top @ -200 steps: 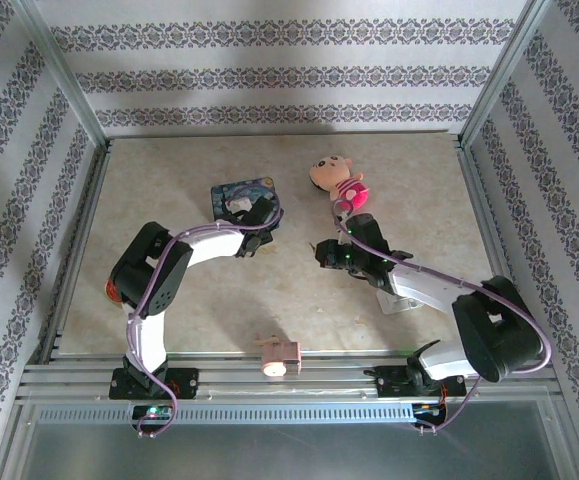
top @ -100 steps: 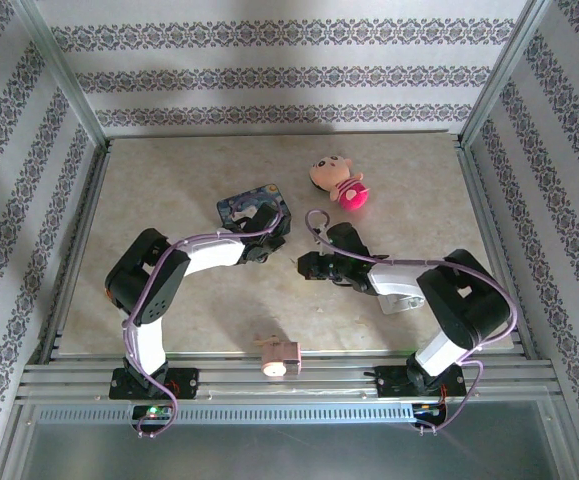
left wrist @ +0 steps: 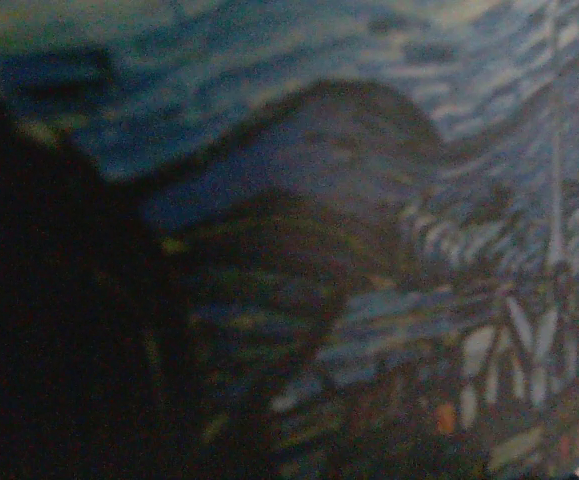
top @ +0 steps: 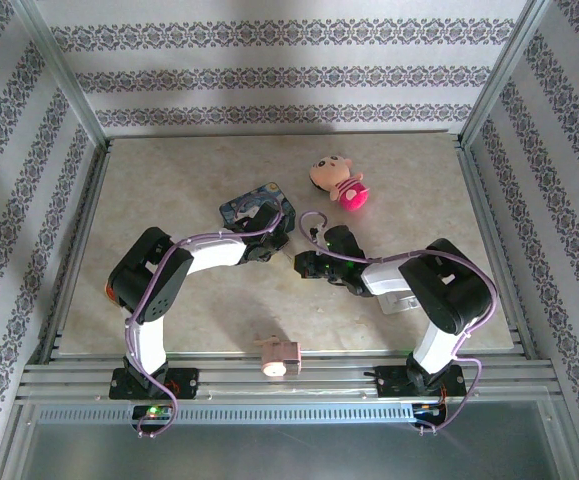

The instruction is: Unlock a padlock with a key

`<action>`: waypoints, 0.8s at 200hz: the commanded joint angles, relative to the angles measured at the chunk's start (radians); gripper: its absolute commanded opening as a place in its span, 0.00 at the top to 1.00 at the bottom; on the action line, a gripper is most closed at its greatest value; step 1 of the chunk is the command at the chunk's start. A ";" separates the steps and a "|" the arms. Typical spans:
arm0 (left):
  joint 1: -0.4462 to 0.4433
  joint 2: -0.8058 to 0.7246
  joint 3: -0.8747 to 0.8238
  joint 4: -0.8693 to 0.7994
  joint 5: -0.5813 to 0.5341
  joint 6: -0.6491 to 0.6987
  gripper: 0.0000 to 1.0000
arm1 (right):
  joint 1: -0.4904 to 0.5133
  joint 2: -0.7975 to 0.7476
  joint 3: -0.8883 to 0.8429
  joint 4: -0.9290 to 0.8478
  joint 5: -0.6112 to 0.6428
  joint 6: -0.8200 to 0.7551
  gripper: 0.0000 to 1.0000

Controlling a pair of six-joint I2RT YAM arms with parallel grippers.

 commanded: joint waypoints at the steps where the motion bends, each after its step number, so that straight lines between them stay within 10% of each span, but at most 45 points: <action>1: -0.012 0.012 -0.018 0.033 0.031 -0.024 0.90 | 0.012 0.014 -0.019 0.079 0.046 0.014 1.00; 160: -0.010 0.025 -0.044 0.091 0.072 -0.059 0.90 | 0.025 0.072 -0.002 0.161 0.085 0.040 1.00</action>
